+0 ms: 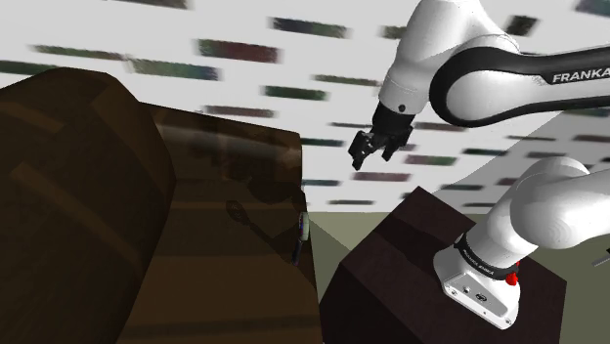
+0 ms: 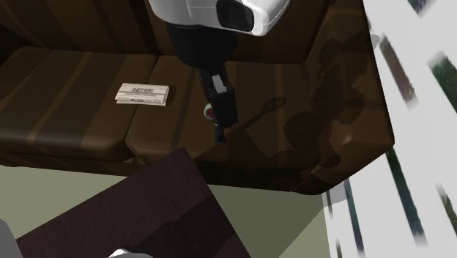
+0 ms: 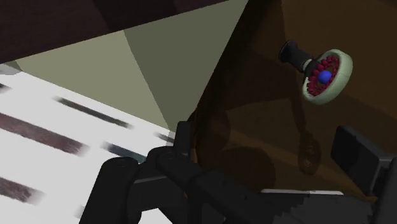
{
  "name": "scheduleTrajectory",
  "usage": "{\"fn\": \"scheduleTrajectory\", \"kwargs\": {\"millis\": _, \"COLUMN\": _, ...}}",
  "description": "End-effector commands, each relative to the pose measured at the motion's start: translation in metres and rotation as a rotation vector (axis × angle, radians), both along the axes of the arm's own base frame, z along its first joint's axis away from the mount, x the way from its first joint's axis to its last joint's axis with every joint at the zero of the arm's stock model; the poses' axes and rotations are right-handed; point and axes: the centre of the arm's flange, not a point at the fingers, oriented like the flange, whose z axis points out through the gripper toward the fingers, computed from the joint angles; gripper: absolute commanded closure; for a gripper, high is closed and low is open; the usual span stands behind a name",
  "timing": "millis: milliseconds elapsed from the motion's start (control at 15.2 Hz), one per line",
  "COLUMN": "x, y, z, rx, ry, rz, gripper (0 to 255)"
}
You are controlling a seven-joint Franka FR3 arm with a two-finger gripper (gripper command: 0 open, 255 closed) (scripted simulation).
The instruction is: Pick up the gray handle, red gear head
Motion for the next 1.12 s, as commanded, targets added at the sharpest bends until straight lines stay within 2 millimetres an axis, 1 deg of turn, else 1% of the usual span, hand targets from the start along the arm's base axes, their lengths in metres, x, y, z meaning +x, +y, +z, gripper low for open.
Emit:
{"fn": "scheduleTrajectory", "kwargs": {"millis": 0, "x": 0.004, "y": 0.019, "z": -0.022, "rx": 0.002, "ry": -0.005, "rz": -0.051, "gripper": 0}}
{"fn": "scheduleTrajectory", "kwargs": {"millis": 462, "x": 0.027, "y": 0.075, "z": -0.092, "rx": 0.005, "ry": -0.016, "rz": -0.218, "gripper": 0}}
{"fn": "scheduleTrajectory", "kwargs": {"millis": 924, "x": 0.059, "y": 0.126, "z": -0.162, "rx": 0.008, "ry": -0.027, "rz": -0.384, "gripper": 0}}
{"fn": "scheduleTrajectory", "kwargs": {"millis": 1056, "x": 0.061, "y": 0.129, "z": -0.171, "rx": 0.008, "ry": -0.028, "rz": -0.392, "gripper": 0}}
